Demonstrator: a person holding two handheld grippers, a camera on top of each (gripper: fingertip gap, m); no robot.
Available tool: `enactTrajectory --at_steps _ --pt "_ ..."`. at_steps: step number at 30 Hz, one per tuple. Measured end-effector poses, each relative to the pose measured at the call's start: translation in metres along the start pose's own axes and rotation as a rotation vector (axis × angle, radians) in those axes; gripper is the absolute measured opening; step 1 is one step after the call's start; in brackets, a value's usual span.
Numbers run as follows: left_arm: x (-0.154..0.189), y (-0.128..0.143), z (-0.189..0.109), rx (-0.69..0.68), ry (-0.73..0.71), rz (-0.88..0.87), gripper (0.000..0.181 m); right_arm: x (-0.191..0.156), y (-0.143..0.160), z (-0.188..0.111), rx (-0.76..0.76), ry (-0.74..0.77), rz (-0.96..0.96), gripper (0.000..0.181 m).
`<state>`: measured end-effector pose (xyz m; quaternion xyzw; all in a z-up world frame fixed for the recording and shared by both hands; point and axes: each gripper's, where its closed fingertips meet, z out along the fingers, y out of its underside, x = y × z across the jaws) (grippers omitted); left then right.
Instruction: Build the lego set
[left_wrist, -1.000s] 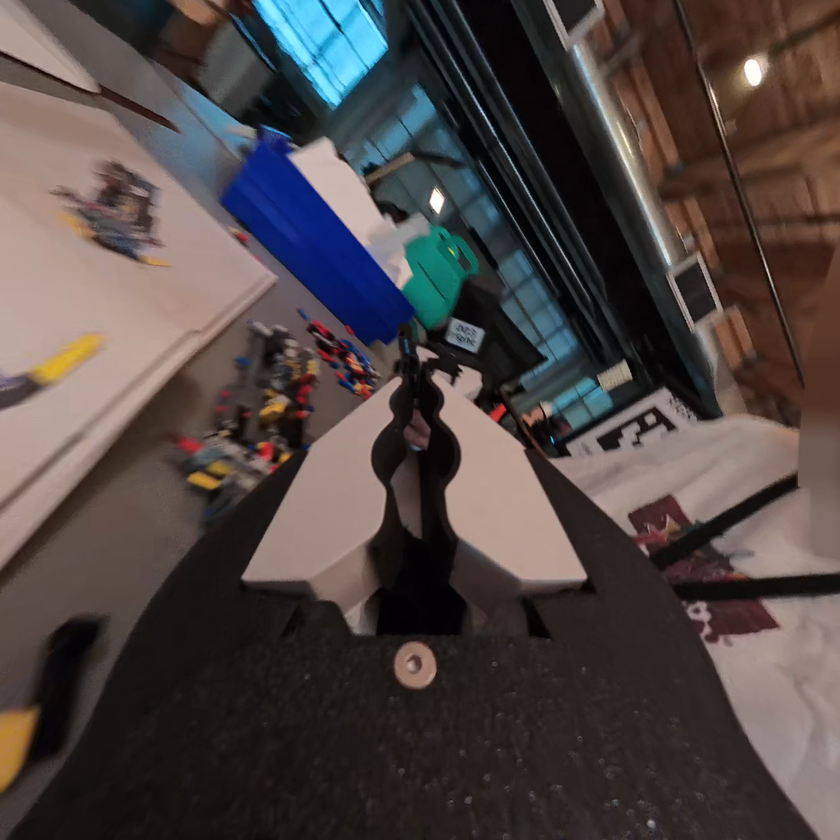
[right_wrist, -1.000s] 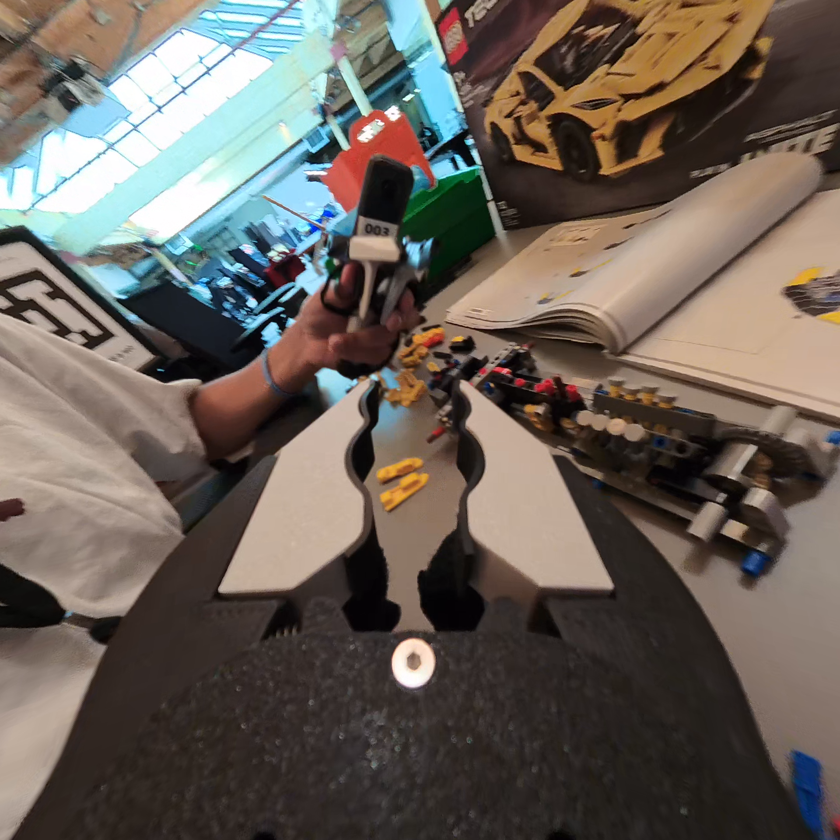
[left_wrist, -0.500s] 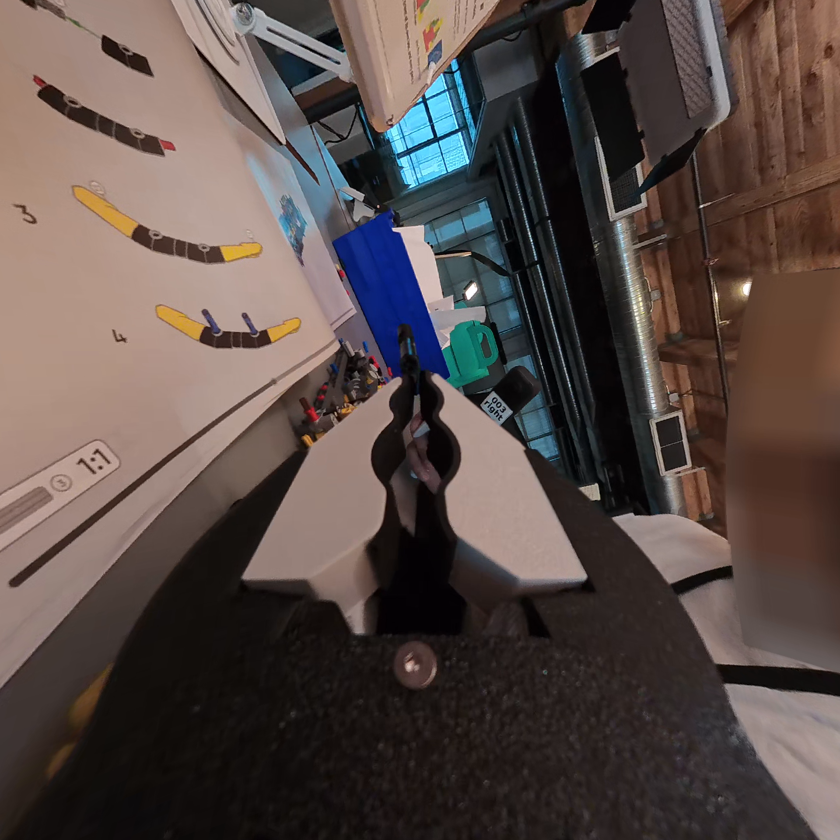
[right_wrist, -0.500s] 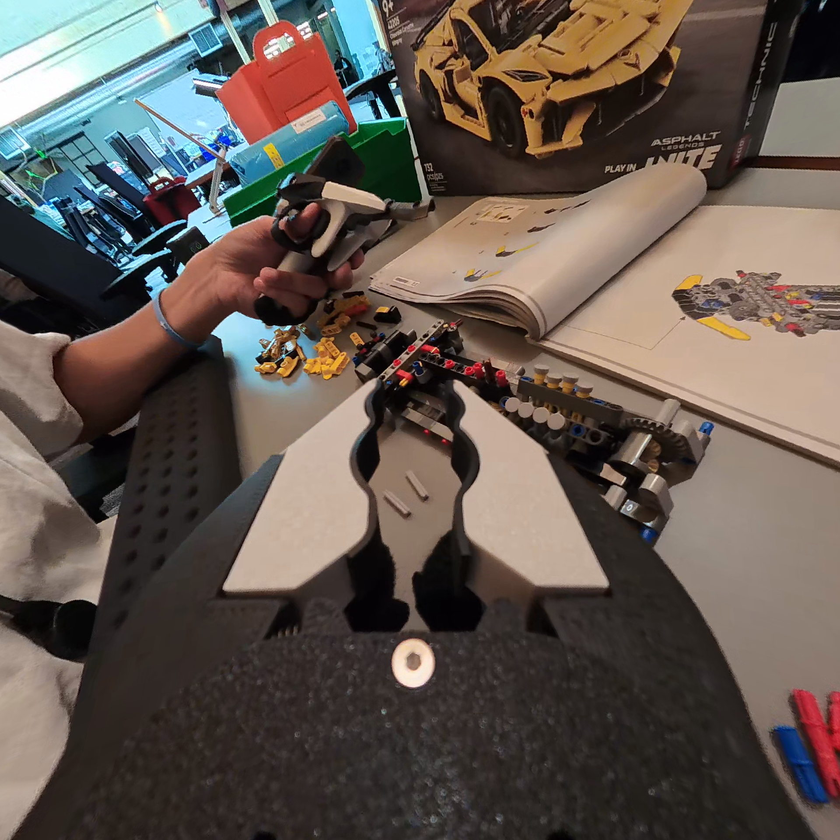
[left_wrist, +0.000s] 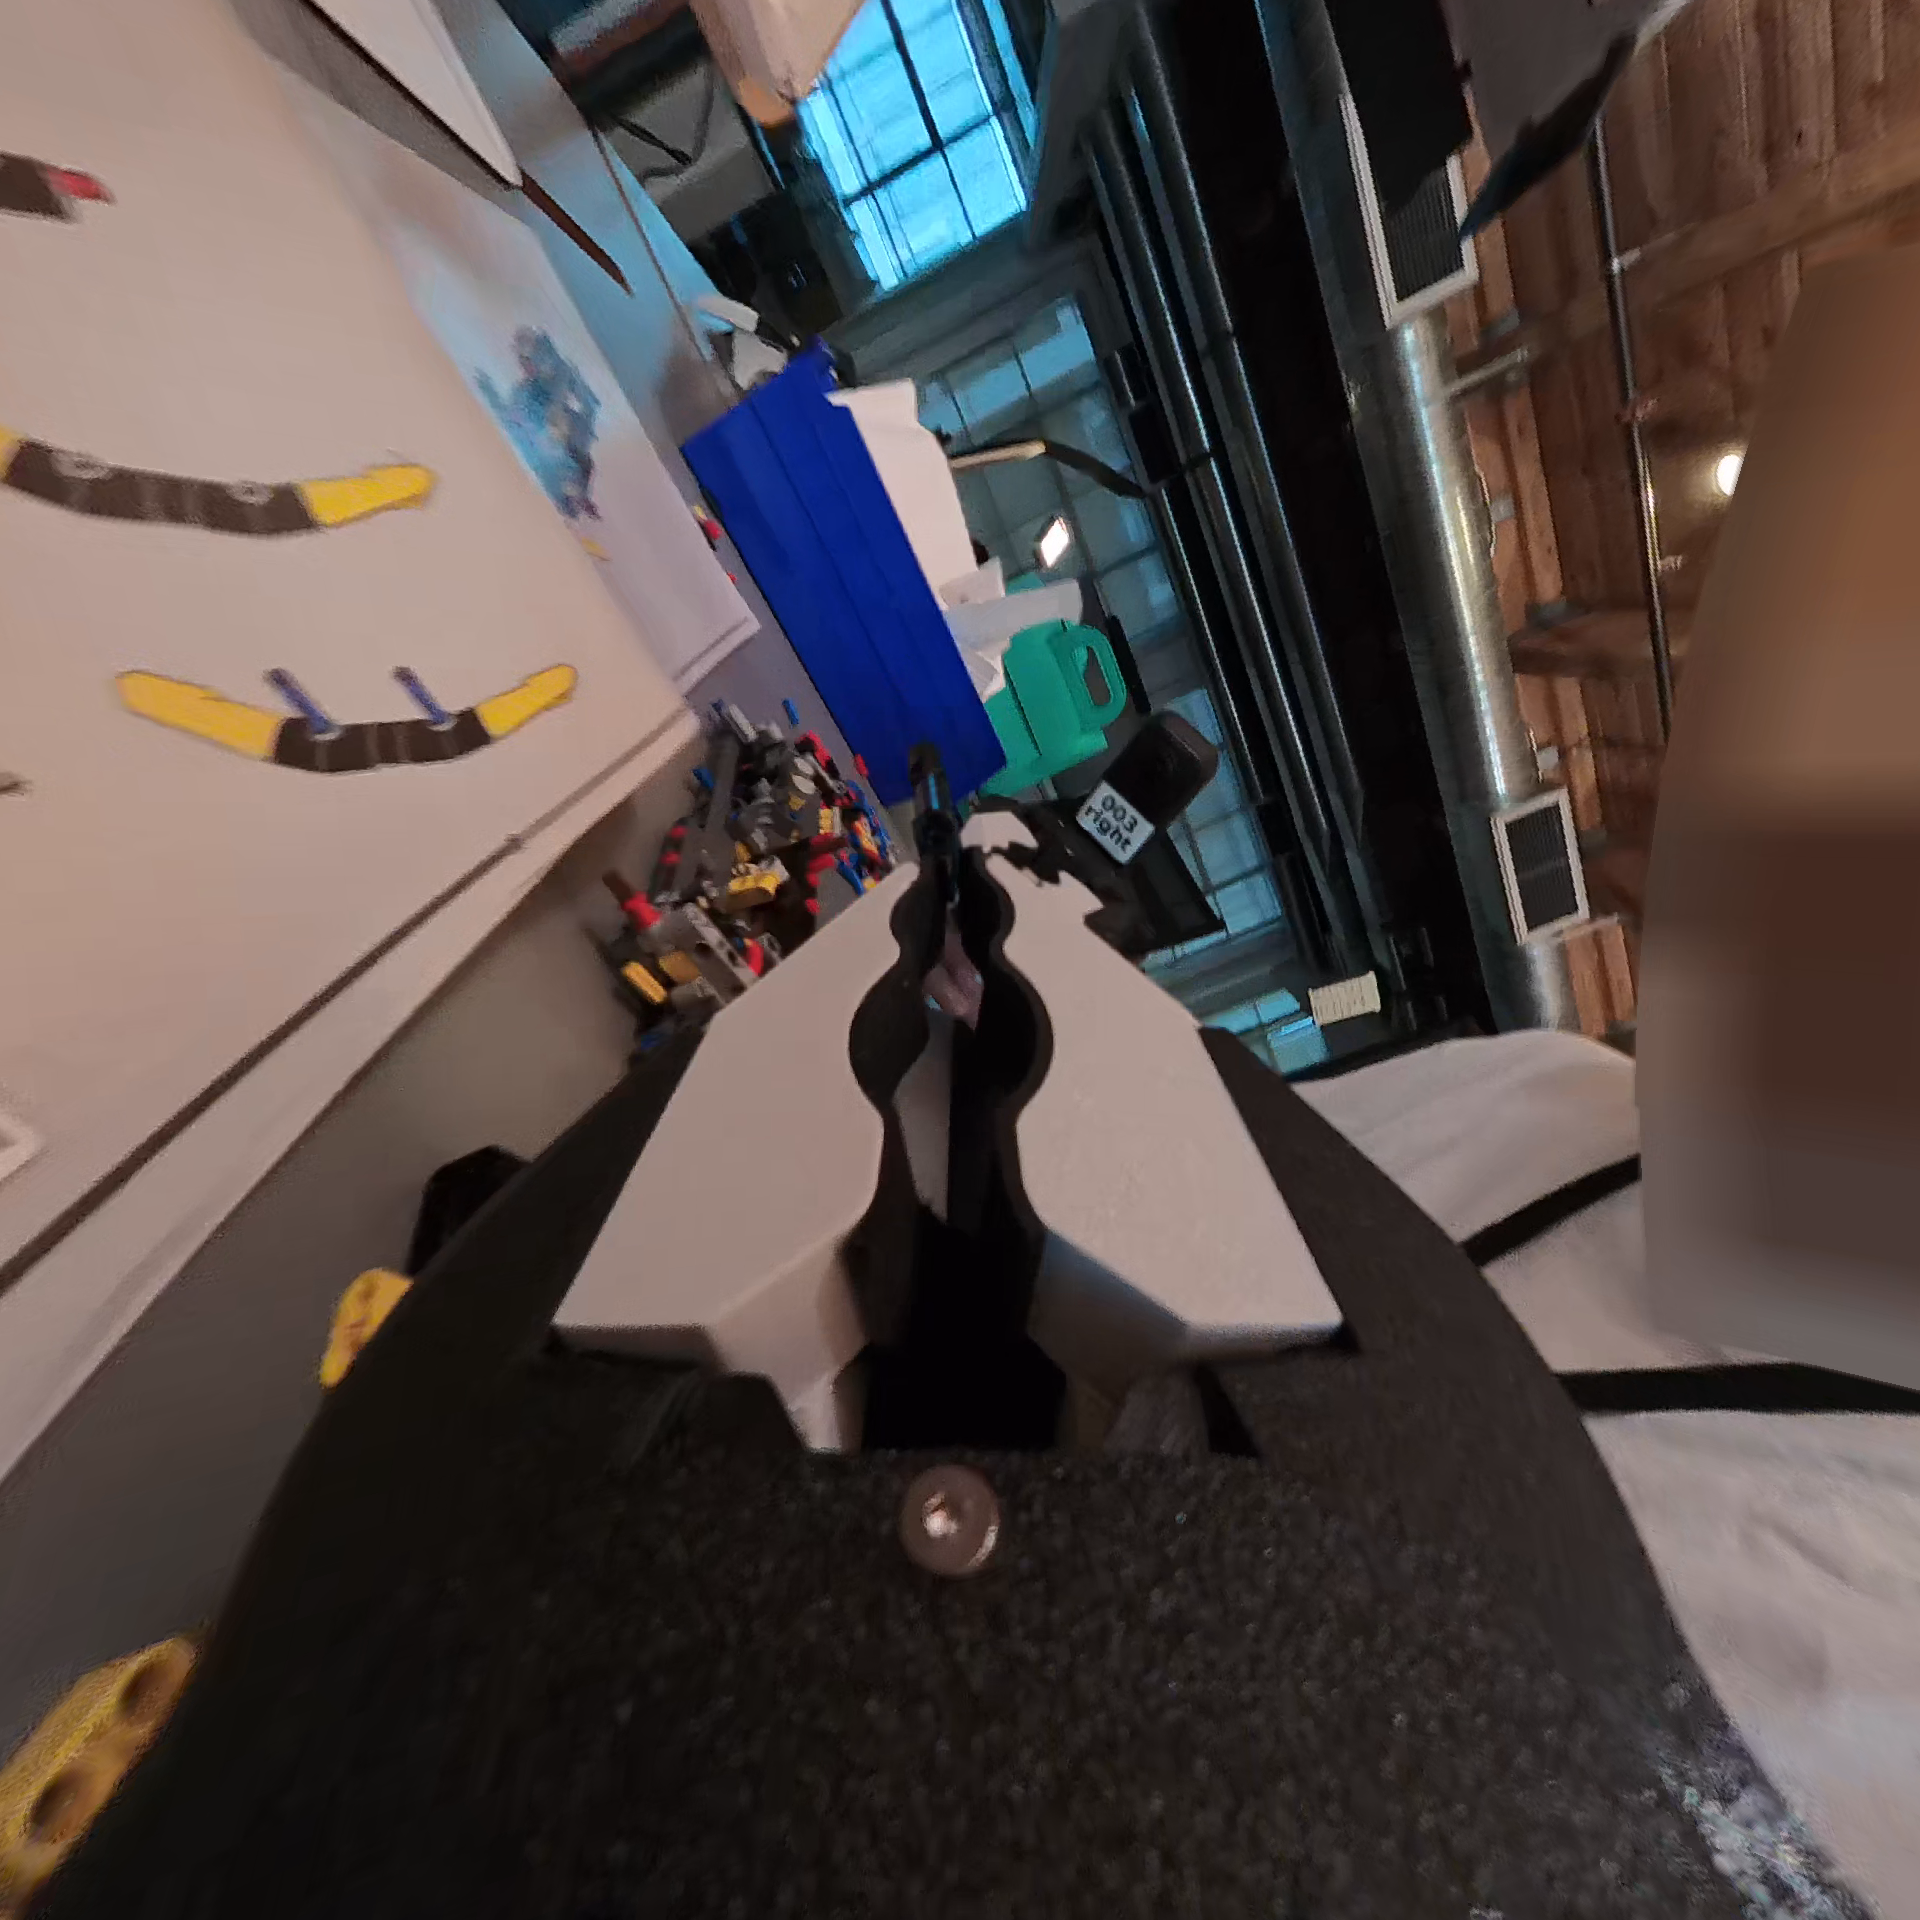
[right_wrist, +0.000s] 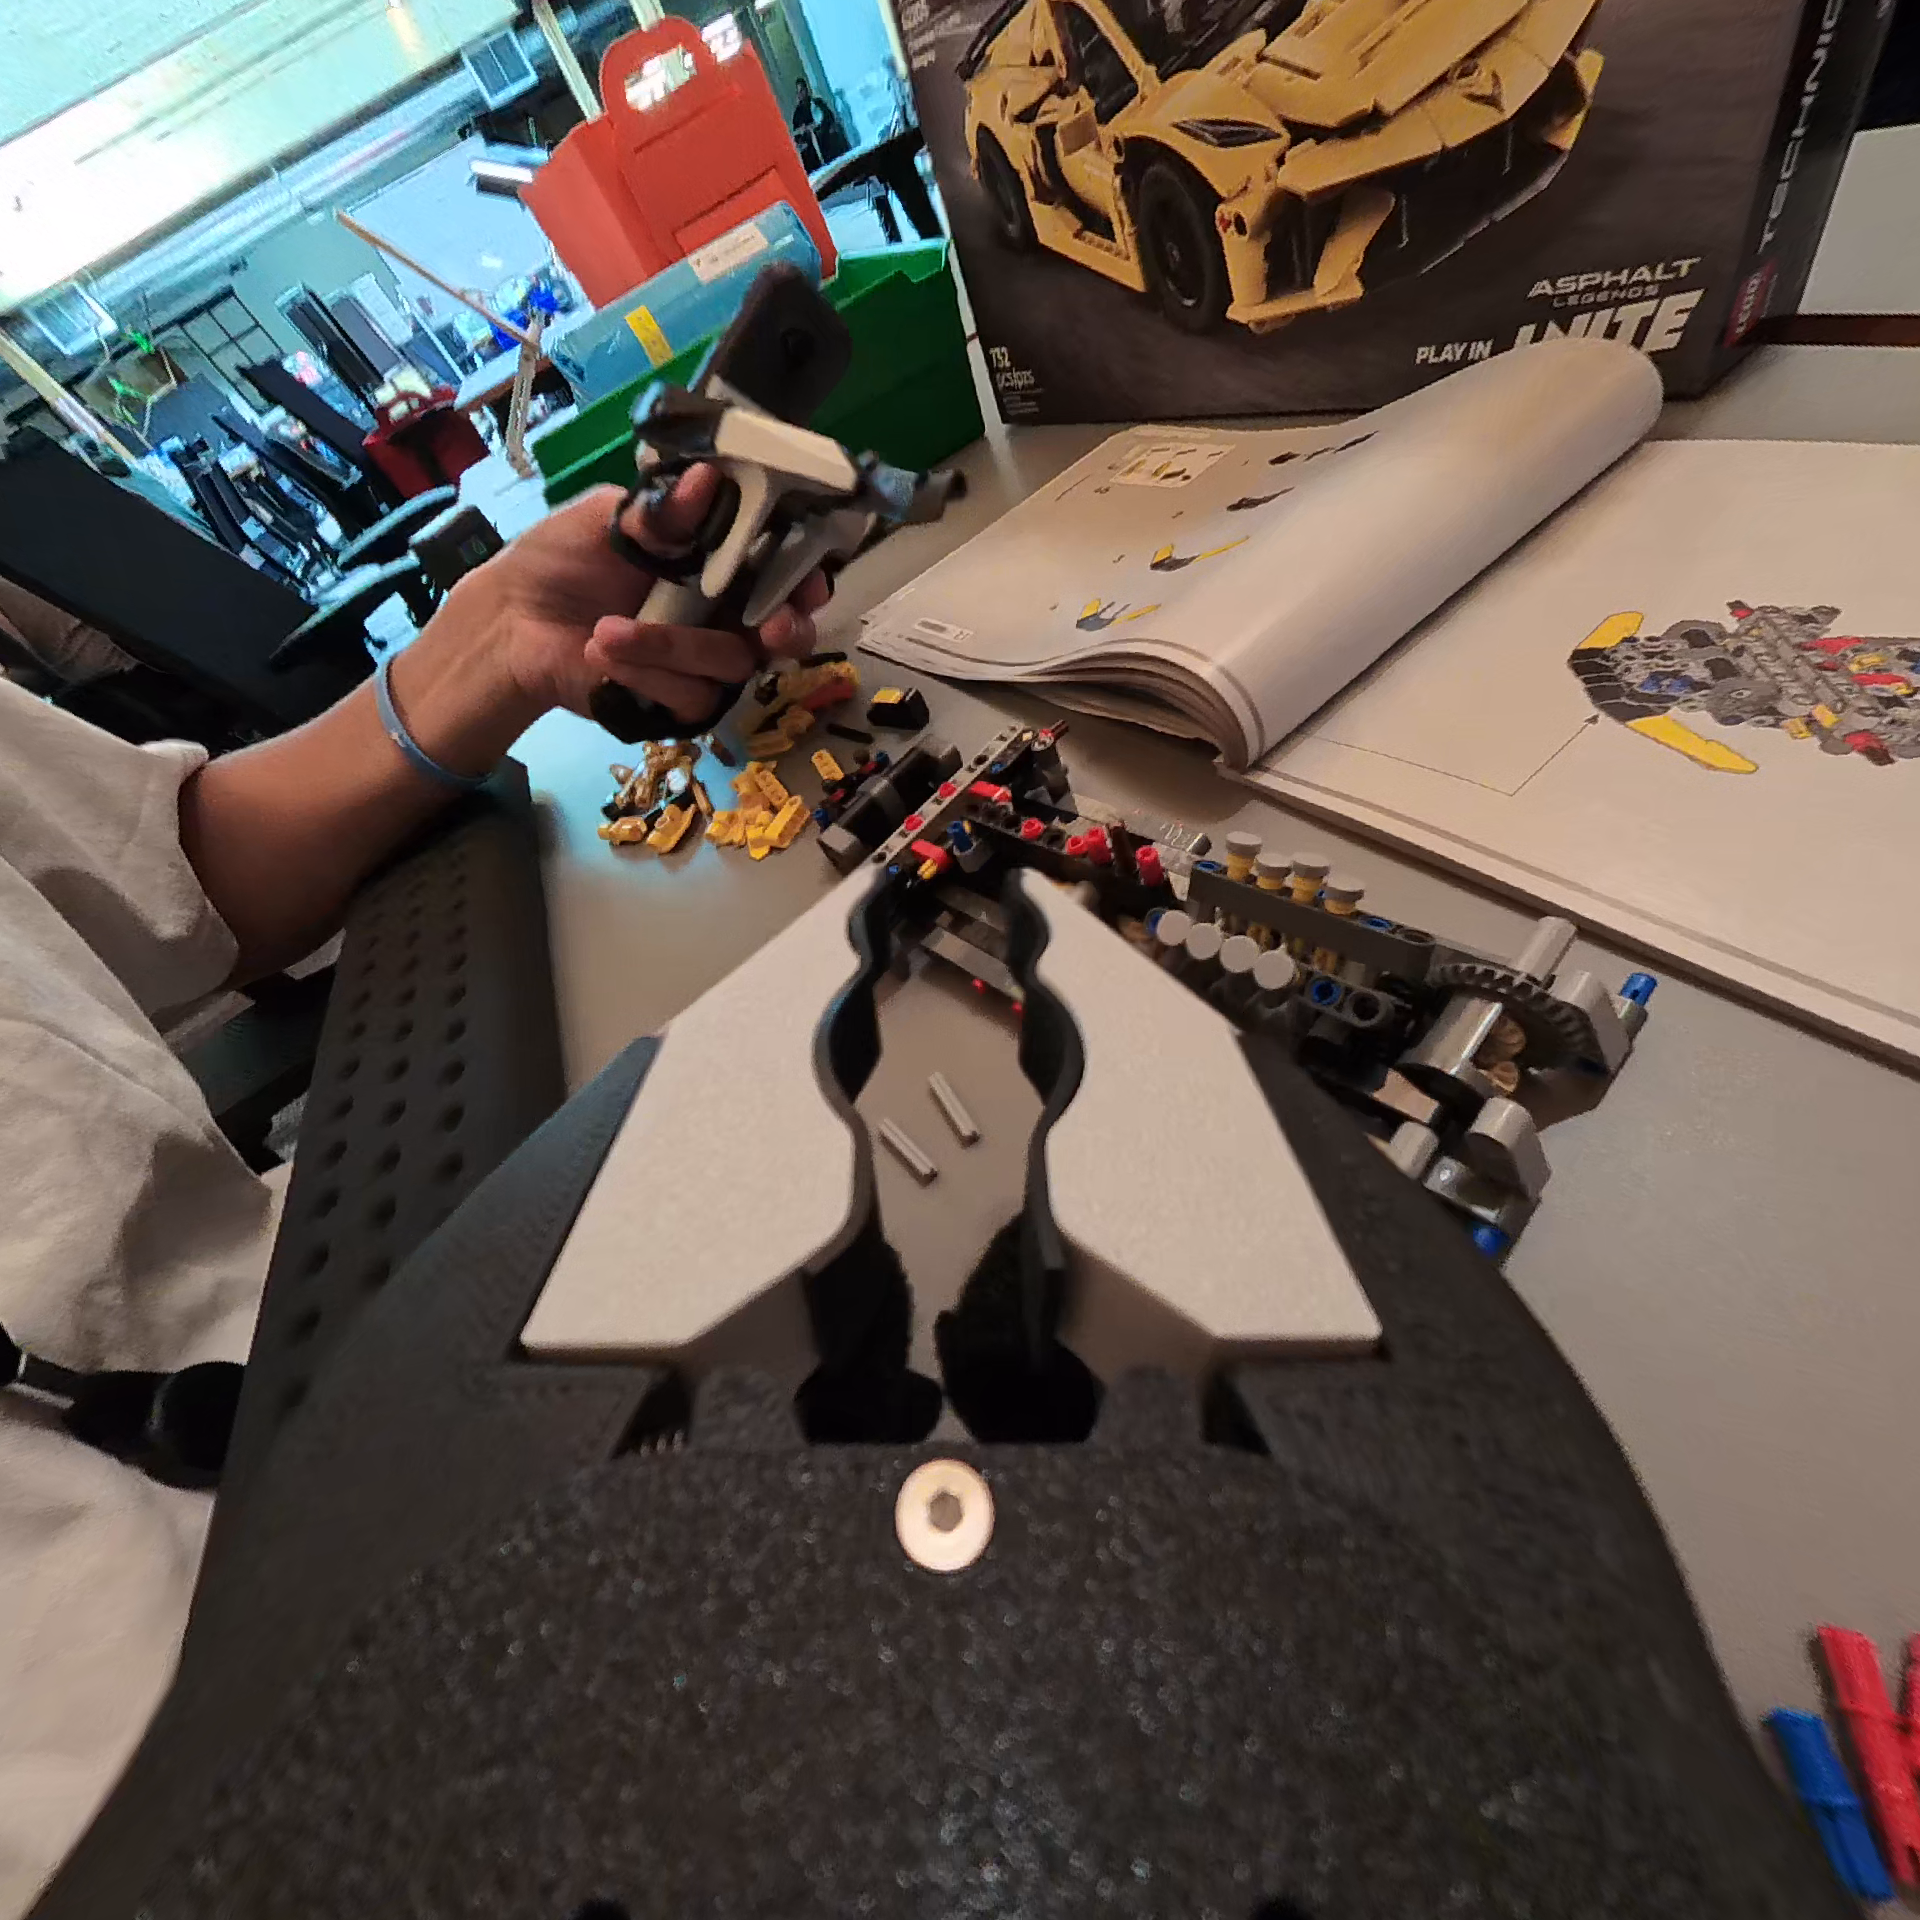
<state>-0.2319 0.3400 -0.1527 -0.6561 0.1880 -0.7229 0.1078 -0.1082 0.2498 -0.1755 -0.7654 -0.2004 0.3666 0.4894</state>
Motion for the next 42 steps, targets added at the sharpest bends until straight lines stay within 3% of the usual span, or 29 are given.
enactTrajectory --at_steps 2,7,10,14,16,20,23,27,29,31,33,36,42 --pt "0.011 0.011 0.007 -0.06 0.035 0.05 0.001 0.0 0.003 -0.003 -0.025 0.003 -0.023 0.011" --pt "0.039 0.052 0.028 -0.246 0.129 0.218 0.0 0.031 -0.013 -0.036 0.066 0.166 -0.04 0.014" --pt "0.053 0.069 0.04 -0.282 0.183 0.294 0.0 0.015 -0.02 -0.052 0.123 0.098 0.025 0.015" --pt "0.066 0.079 0.05 -0.283 0.25 0.307 0.0 -0.054 -0.016 -0.019 0.089 -0.199 0.145 0.024" --pt "0.071 0.081 0.053 -0.276 0.278 0.309 0.001 -0.075 -0.02 -0.004 0.135 -0.262 0.195 0.025" --pt "0.081 0.087 0.056 -0.258 0.322 0.321 0.001 -0.087 -0.034 0.007 0.235 -0.261 0.183 0.022" --pt "0.082 0.094 0.059 -0.279 0.317 0.337 0.001 -0.093 -0.038 0.008 0.231 -0.271 0.171 0.007" --pt "0.08 0.096 0.062 -0.274 0.289 0.39 0.004 -0.091 -0.033 0.007 0.208 -0.233 0.157 0.006" --pt "0.077 0.098 0.066 -0.286 0.273 0.395 0.025 -0.093 -0.034 0.005 0.242 -0.22 0.108 0.006" --pt "0.082 0.101 0.071 -0.283 0.297 0.385 0.031 -0.092 -0.037 0.005 0.301 -0.192 0.072 0.006" --pt "0.089 0.101 0.076 -0.254 0.334 0.382 0.027 -0.089 -0.036 0.009 0.312 -0.156 0.053 0.005" --pt "0.087 0.098 0.083 -0.215 0.313 0.39 0.006 -0.092 -0.037 0.012 0.321 -0.158 0.049 0.006" --pt "0.08 0.098 0.082 -0.232 0.279 0.403 0.005 -0.086 -0.028 0.011 0.276 -0.155 0.061 0.008"
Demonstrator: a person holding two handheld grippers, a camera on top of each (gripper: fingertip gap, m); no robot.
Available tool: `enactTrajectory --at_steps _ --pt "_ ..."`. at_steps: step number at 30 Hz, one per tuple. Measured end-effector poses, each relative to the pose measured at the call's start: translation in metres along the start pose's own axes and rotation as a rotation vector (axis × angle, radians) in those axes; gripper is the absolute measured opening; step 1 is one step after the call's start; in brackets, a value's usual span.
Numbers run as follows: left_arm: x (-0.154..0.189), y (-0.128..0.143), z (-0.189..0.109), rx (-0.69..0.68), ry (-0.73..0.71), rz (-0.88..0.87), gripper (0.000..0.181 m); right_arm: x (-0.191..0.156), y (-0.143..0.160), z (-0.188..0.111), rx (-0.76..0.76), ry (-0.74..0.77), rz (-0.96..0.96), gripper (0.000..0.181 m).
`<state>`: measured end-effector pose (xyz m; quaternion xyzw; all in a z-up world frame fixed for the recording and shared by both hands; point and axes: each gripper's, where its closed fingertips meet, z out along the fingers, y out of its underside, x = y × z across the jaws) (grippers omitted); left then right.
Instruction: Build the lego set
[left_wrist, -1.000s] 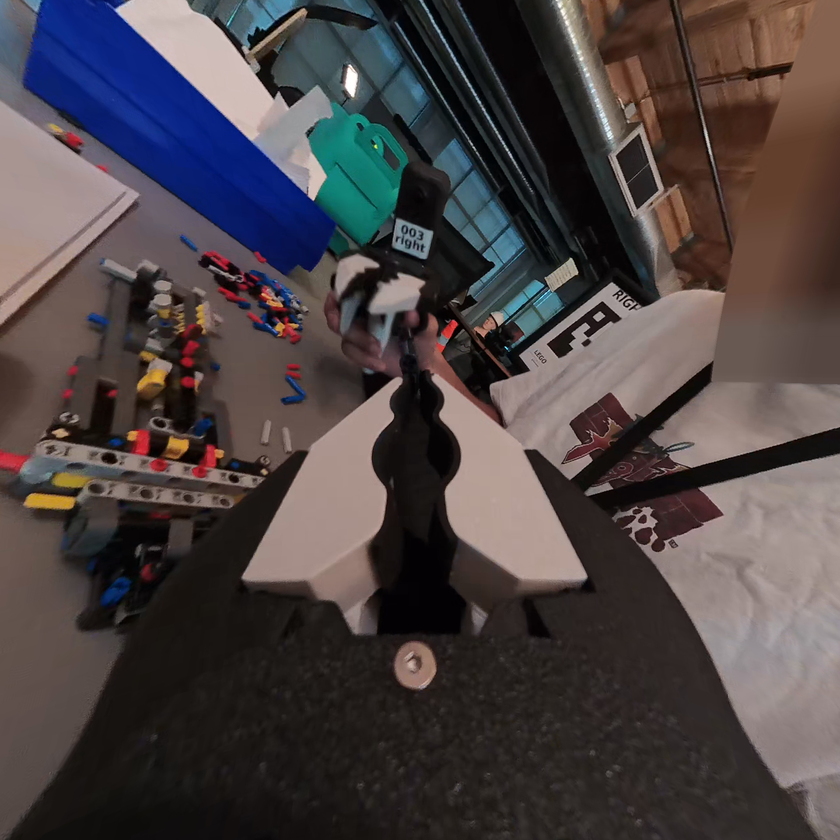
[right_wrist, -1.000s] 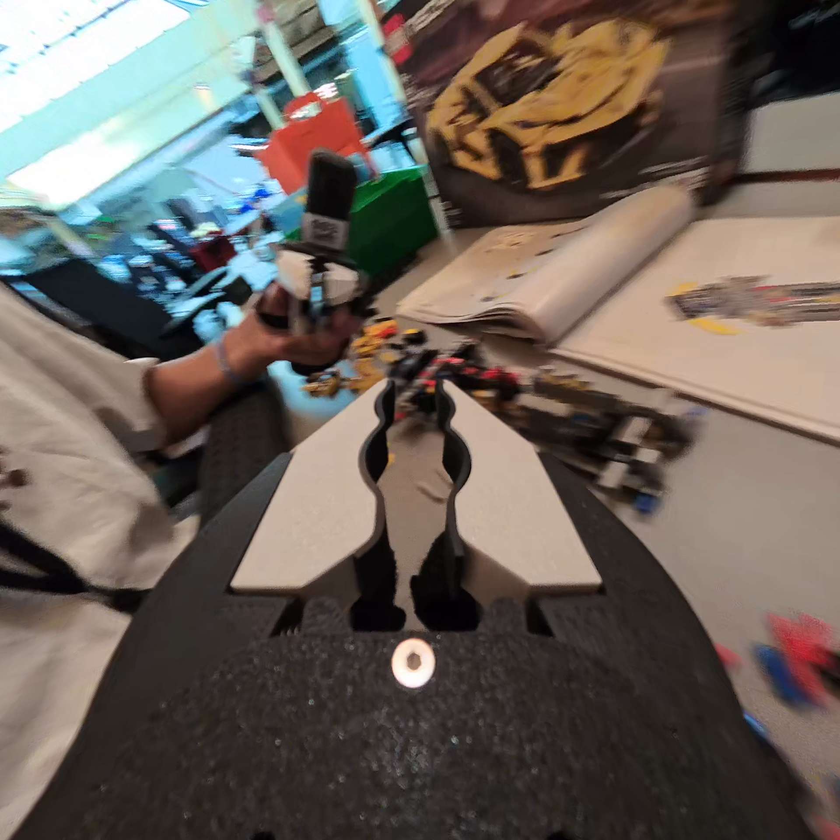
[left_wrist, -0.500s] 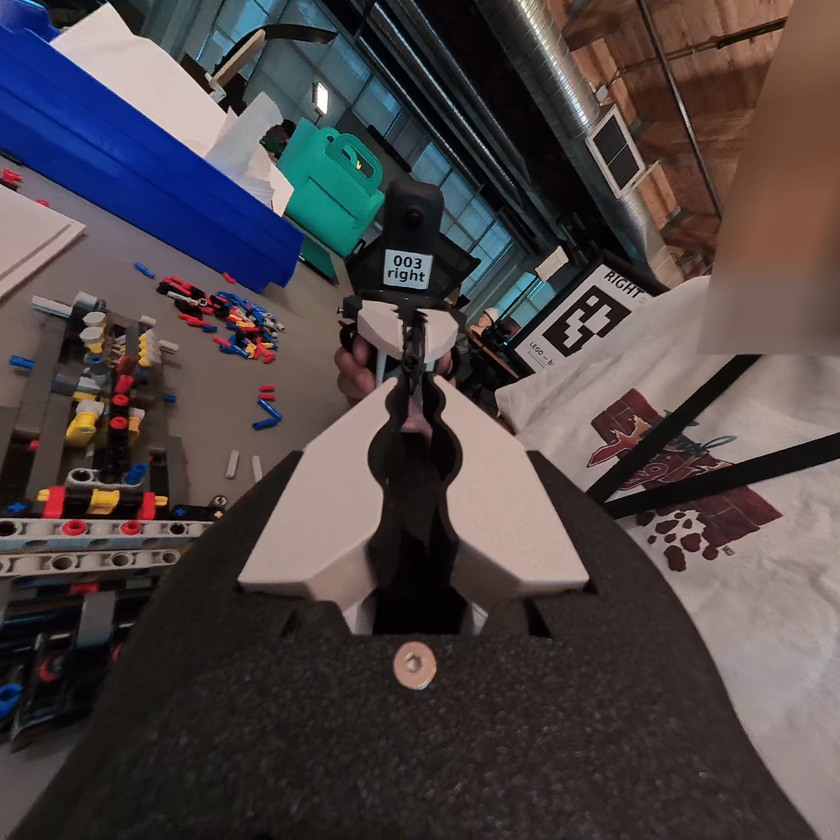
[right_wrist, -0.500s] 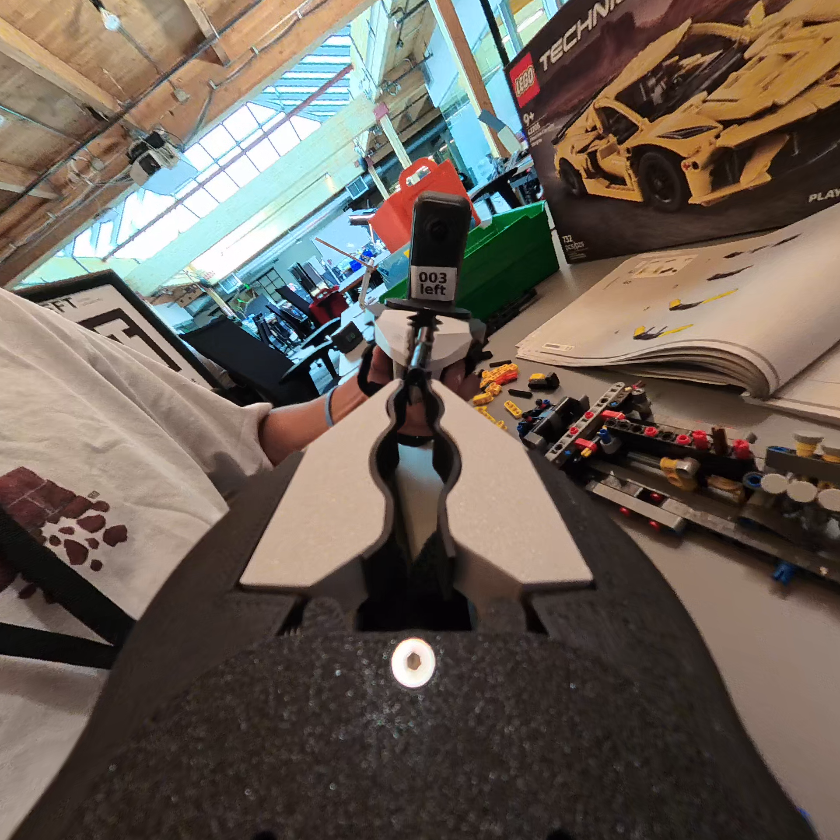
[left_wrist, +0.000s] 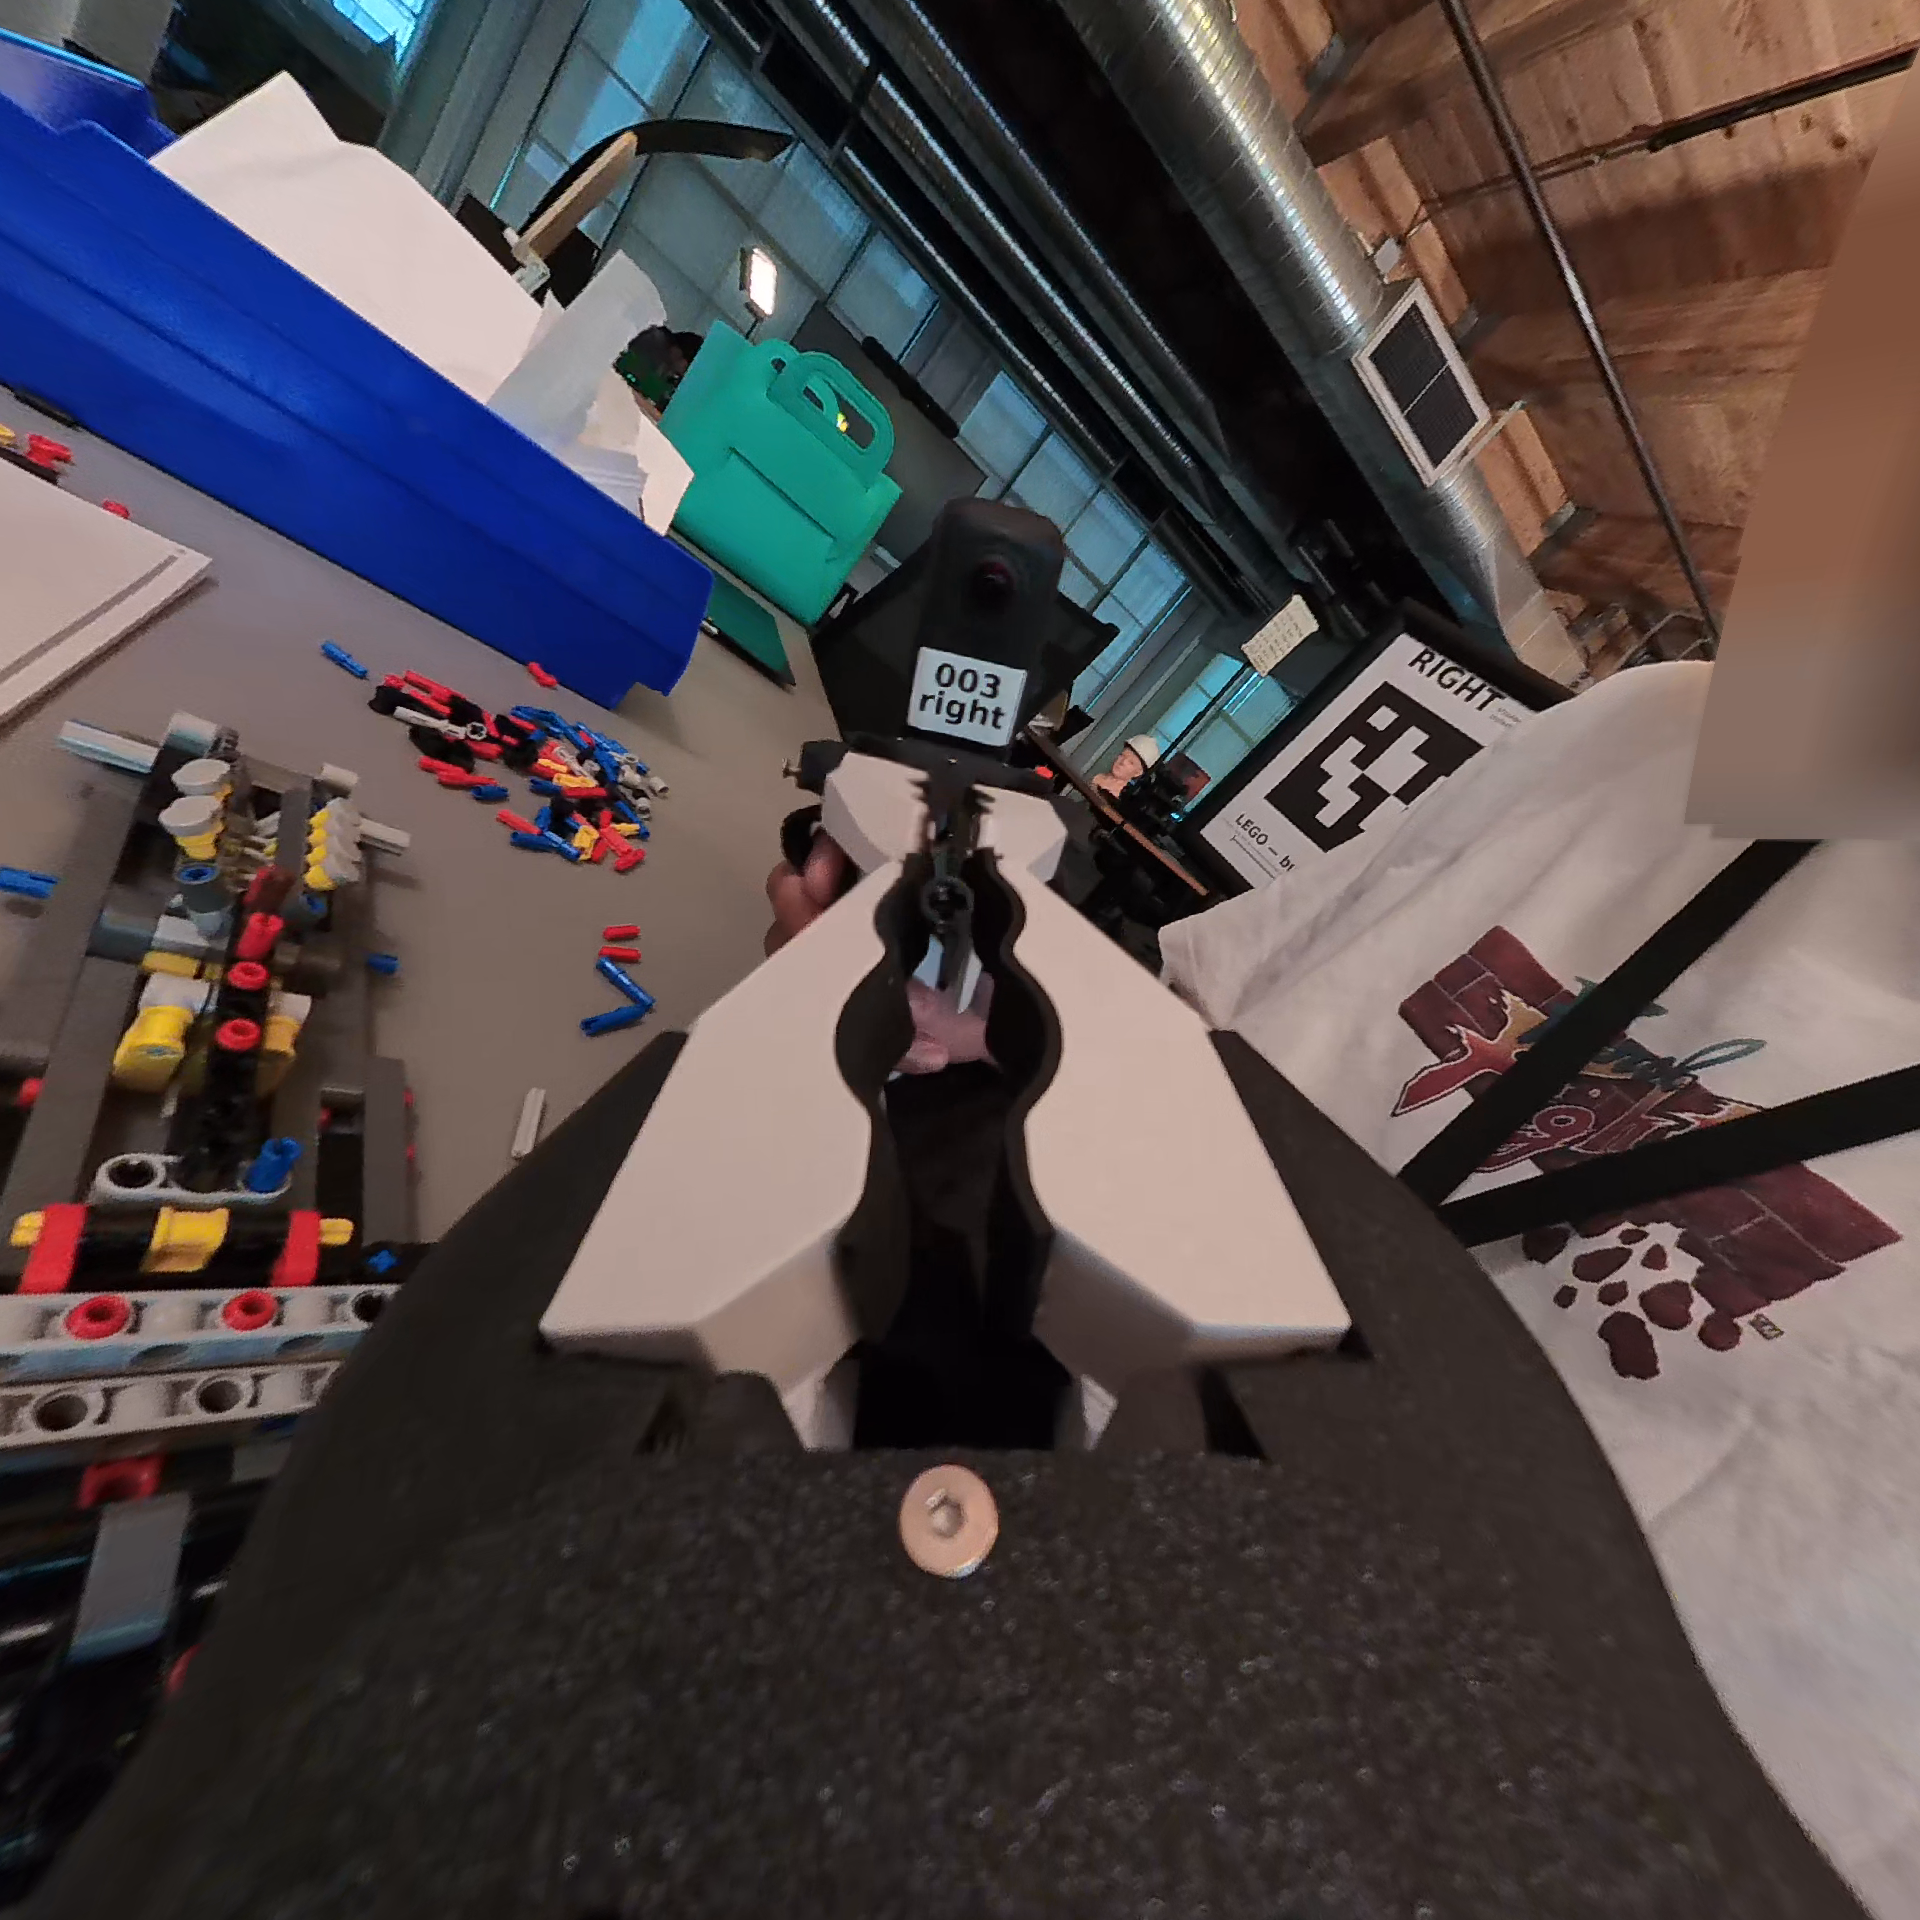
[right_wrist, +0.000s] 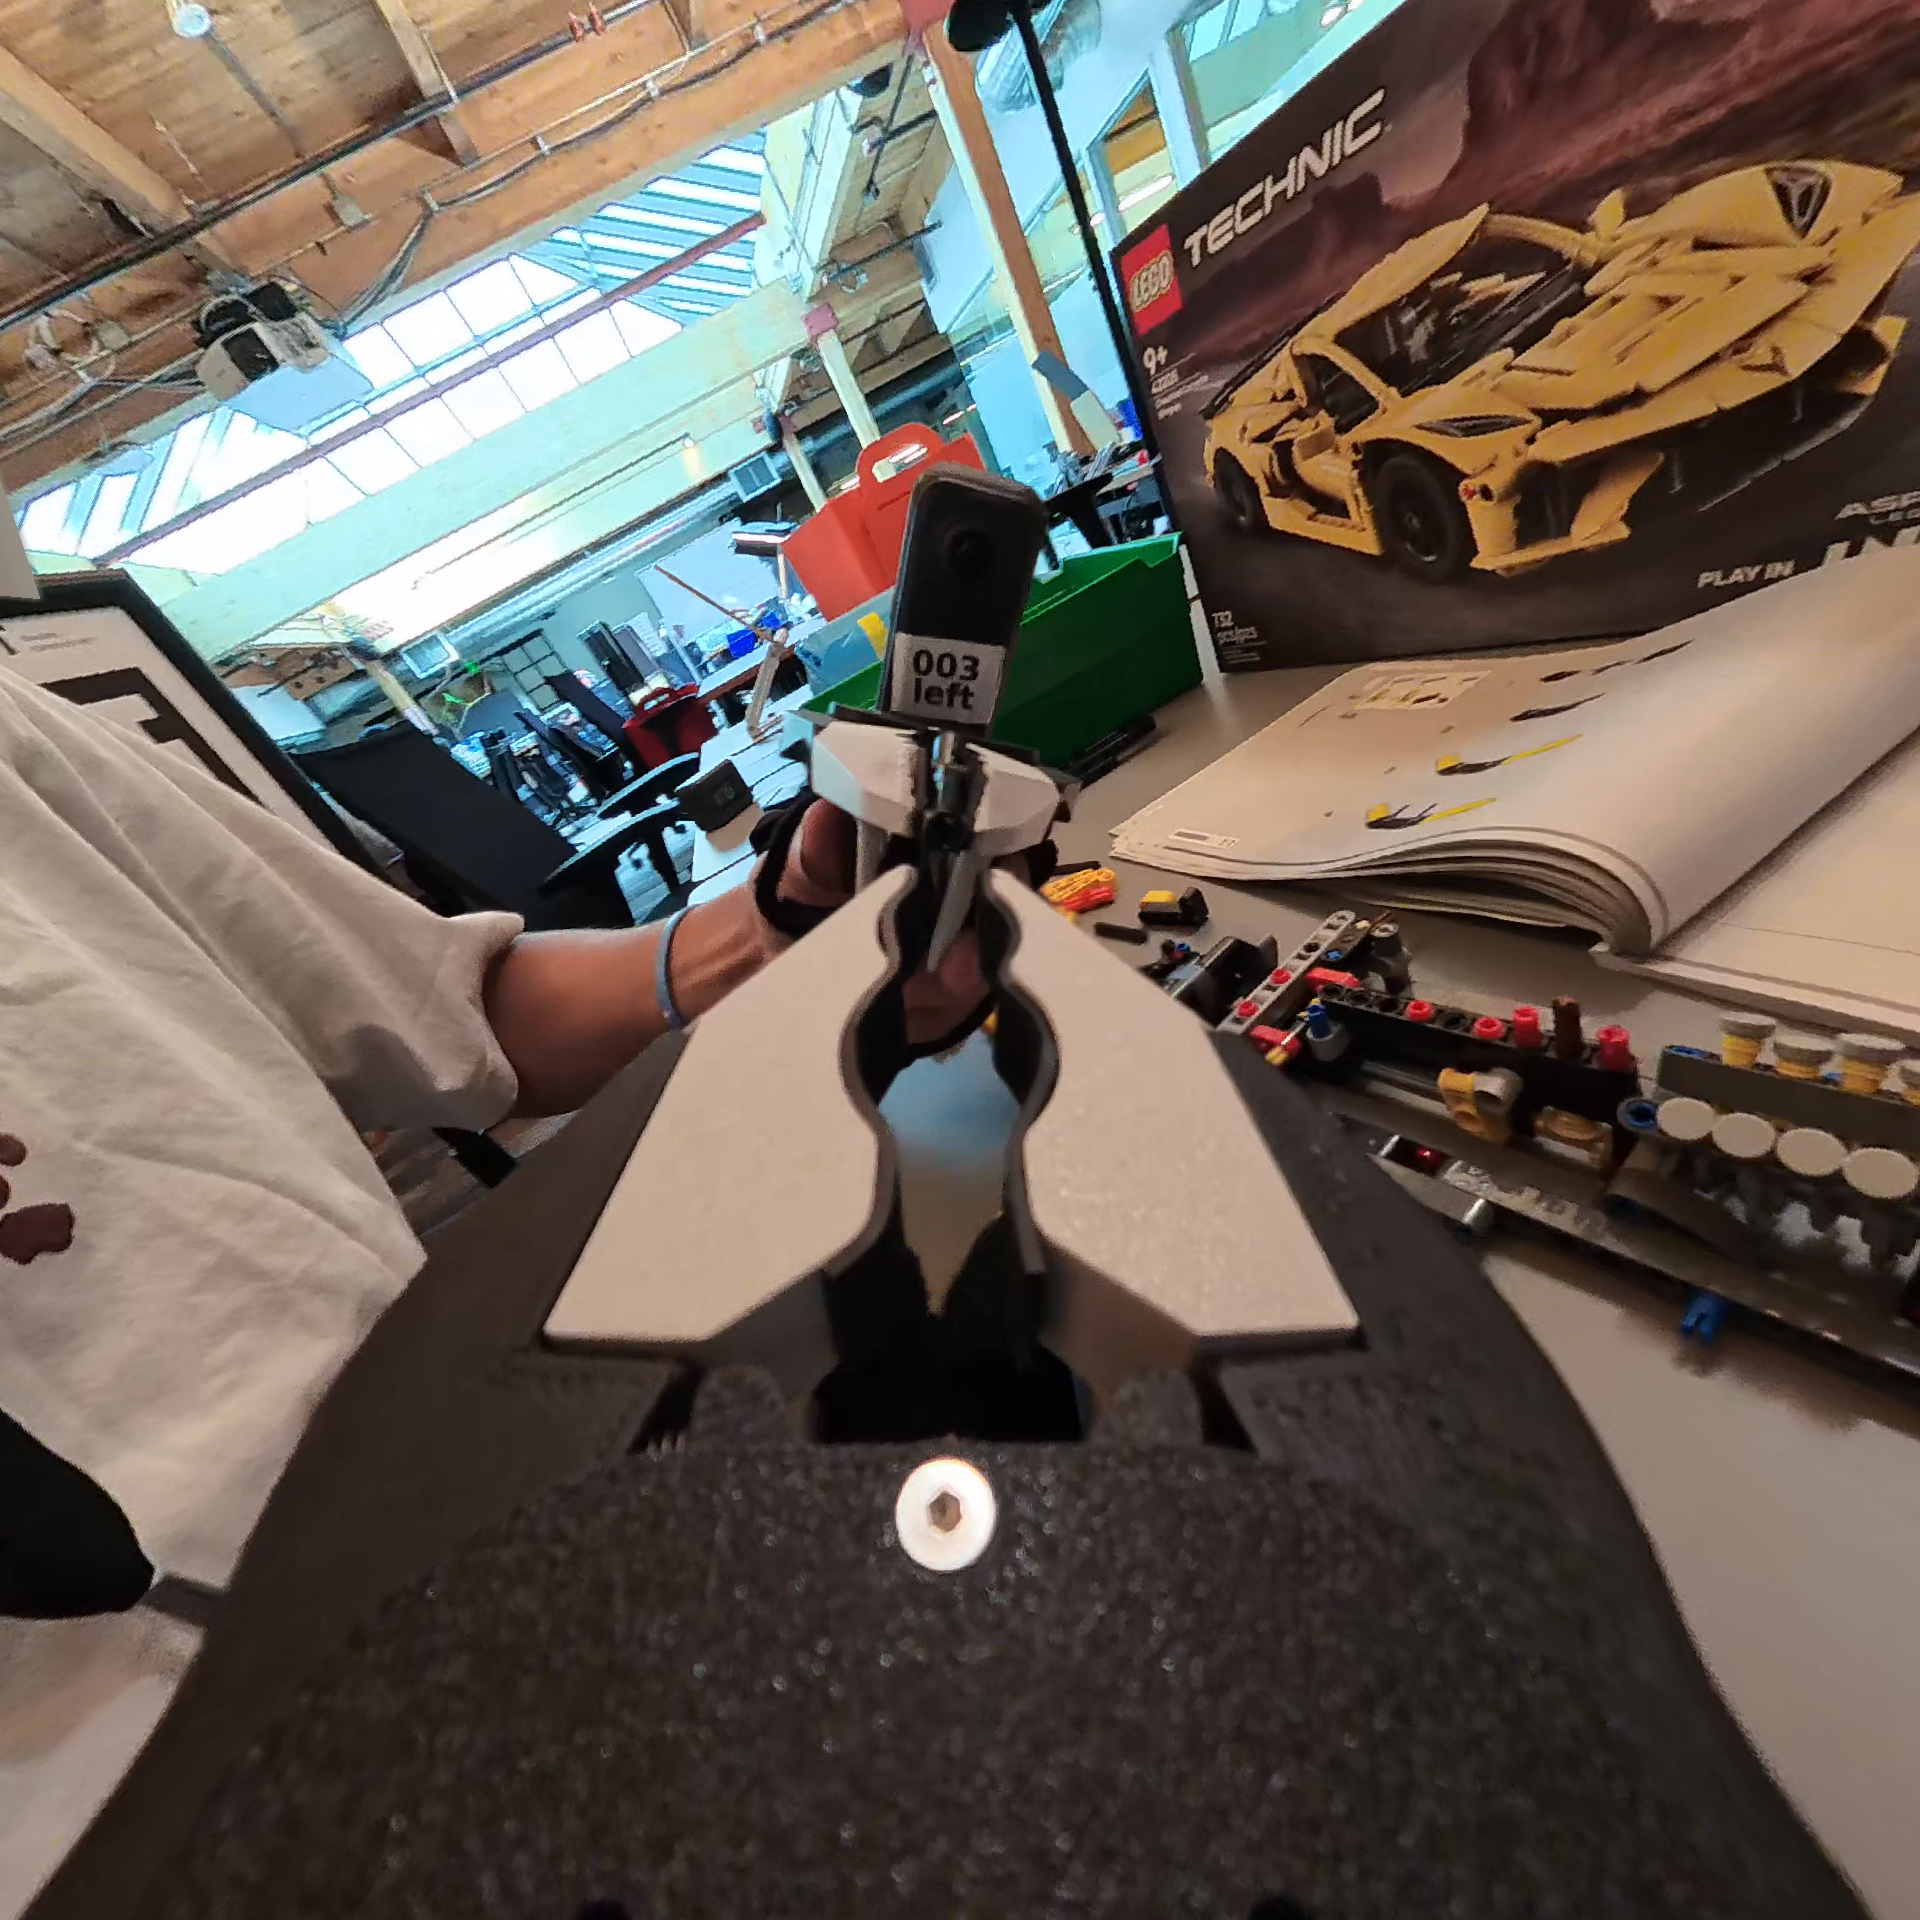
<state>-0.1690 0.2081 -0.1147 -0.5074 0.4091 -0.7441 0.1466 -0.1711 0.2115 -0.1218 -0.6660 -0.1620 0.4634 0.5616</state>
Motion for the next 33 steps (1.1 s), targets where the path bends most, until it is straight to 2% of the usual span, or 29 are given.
enactTrajectory --at_steps 1,9,17,26,29,33 --pt "-0.001 0.0 0.0 -0.003 -0.011 0.004 0.006 -0.002 0.001 0.001 -0.008 -0.012 0.004 0.001" --pt "0.002 0.005 0.006 -0.015 0.01 -0.011 0.006 -0.008 0.008 0.014 -0.043 -0.024 -0.026 0.0" --pt "0.0 0.002 0.002 -0.011 0.001 -0.018 0.006 -0.005 0.005 0.013 -0.023 0.016 -0.085 0.0" --pt "-0.003 0.004 0.002 -0.016 -0.032 0.029 0.006 -0.001 0.007 0.009 -0.037 0.001 -0.014 0.002" --pt "-0.005 -0.003 -0.006 0.012 -0.058 0.049 0.006 0.014 -0.004 -0.027 -0.063 0.096 -0.111 0.013" --pt "-0.013 -0.007 -0.016 0.005 -0.14 0.097 0.006 0.065 -0.003 -0.123 -0.29 0.427 -0.244 0.022"
